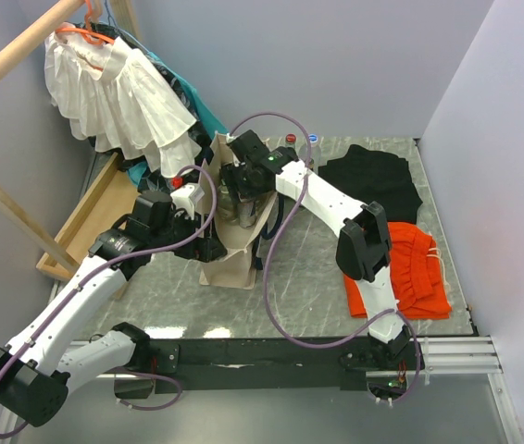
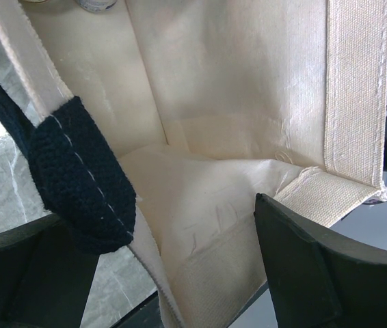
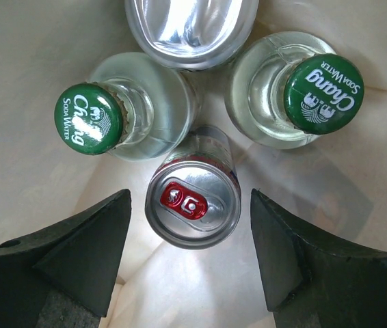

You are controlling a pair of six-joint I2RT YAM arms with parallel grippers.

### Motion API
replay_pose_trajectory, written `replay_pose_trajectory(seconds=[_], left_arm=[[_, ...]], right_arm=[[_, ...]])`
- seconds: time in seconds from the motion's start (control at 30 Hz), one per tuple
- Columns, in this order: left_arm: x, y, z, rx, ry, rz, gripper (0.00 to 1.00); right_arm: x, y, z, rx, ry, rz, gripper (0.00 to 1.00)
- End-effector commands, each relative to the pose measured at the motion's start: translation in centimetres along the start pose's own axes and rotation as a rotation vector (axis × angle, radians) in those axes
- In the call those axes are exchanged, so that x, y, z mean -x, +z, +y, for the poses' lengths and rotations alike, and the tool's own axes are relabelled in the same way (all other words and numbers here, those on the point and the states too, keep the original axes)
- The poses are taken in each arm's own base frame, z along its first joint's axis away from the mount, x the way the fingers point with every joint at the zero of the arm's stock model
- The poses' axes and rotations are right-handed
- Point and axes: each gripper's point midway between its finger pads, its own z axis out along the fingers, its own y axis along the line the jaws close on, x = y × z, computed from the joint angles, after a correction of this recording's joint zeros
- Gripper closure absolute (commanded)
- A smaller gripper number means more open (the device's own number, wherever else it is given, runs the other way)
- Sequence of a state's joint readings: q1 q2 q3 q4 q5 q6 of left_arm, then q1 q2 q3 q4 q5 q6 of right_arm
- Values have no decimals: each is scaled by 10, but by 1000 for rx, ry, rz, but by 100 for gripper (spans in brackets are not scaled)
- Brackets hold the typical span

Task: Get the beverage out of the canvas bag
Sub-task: Take out the drink from the canvas bag.

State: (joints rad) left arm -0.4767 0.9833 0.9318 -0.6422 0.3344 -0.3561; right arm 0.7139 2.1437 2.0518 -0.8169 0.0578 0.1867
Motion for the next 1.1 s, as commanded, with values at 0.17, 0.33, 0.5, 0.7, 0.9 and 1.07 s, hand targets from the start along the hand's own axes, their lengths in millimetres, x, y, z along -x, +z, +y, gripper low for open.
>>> replay_pose_trajectory(seconds=[0.17,0.33,0.5,0.7,0.9,1.07], left_arm=[[2,-7,1,20,14,-2,9],[3,-7,2,29,11,-5,9],[4,-8,2,28,12,-11,9],[4,-8,4,41,20,-8,9],[4,-8,4,42,22,-8,9],[4,-9,5,45,21,-11,8]], right_arm=[[16,2,-3,-1,-14,-32,24],[17,5,-2,1,-24,-23,25],[12,8,-3,-5,-22,-1,26],[6,7,-6,-14,-20,5,27],[5,12,-4,-8,-22,15,30],[7,14,-3,-6,-26,11,34]])
